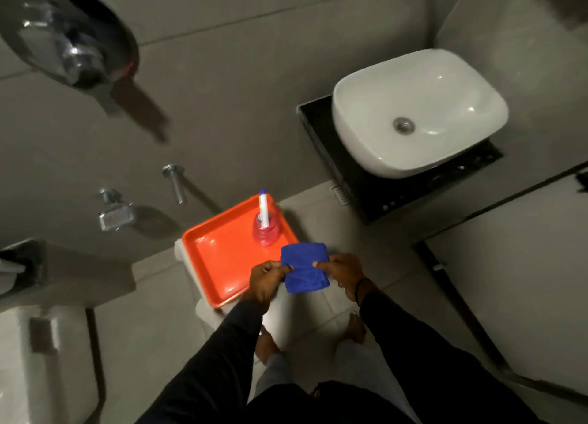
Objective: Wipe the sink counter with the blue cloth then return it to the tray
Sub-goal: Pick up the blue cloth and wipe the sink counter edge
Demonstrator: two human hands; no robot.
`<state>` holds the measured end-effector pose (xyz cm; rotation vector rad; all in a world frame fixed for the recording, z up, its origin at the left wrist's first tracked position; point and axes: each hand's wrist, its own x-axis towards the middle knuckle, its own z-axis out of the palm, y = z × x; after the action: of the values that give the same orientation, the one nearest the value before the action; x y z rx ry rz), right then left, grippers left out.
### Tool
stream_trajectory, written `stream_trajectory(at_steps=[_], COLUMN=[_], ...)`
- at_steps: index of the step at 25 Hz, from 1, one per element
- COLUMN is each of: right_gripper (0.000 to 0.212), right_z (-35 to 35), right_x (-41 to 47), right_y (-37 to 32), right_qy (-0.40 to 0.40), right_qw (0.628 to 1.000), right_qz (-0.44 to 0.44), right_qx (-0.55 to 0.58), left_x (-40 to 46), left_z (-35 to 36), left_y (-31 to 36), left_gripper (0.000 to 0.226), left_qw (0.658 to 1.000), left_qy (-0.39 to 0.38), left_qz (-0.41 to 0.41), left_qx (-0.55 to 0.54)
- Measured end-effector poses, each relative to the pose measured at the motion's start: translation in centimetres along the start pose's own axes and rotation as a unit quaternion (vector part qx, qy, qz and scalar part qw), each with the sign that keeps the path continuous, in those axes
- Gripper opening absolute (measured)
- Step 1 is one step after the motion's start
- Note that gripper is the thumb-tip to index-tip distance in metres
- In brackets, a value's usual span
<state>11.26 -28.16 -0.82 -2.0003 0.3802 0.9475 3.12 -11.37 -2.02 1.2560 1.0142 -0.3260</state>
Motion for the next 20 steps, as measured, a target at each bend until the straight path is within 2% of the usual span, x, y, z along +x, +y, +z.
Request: stream_trajectory(at_steps=[3, 5, 8, 11, 13, 15, 16, 18, 20], right_gripper=[0.03, 0.024, 0.025, 0.025, 0.025, 0.022, 0.024, 0.033, 0.047], right_z=[-7.4, -11.9, -17.1, -20.2, -20.6, -20.3, -20.1, -19.7, -19.3], right_x=[0.4, 1.3, 3.1, 6.1, 7.5, 8.7, 8.8, 8.5, 8.5], right_y=[1.3, 1.7, 1.7, 0.9, -0.4, -1.2, -1.6, -1.2, 0.0], right_qy=[0.04, 0.067, 0.106, 0.122, 0.129, 0.131, 0.146, 0.217, 0.245], right_qw=[0.998, 0.994, 0.987, 0.982, 0.978, 0.98, 0.98, 0.964, 0.89], right_qz=[-0.003, -0.017, -0.041, -0.076, -0.085, -0.08, -0.084, -0.148, -0.304], right_qx=[0.044, 0.085, 0.111, 0.126, 0.137, 0.129, 0.102, -0.043, -0.237], left_x=[0.0, 0.6, 1.7, 3.1, 4.4, 5.6, 6.1, 7.0, 7.6], left_z=[7.5, 12.5, 18.1, 22.2, 23.0, 23.3, 23.2, 22.7, 22.4], left_y=[1.6, 2.9, 4.3, 6.3, 7.1, 7.4, 7.5, 7.3, 7.4], left_gripper=[0.017, 0.008, 0.026, 0.025, 0.015, 0.015, 0.018, 0.021, 0.022], left_qw=[0.999, 0.997, 0.996, 0.995, 0.991, 0.988, 0.985, 0.981, 0.981], left_qy=[-0.035, -0.038, -0.023, 0.016, 0.065, 0.104, 0.118, 0.127, 0.108], left_qz=[0.025, 0.042, 0.07, 0.091, 0.102, 0.099, 0.1, 0.105, 0.1], left_qx=[0.031, 0.052, 0.049, 0.041, 0.049, 0.064, 0.078, 0.106, 0.125])
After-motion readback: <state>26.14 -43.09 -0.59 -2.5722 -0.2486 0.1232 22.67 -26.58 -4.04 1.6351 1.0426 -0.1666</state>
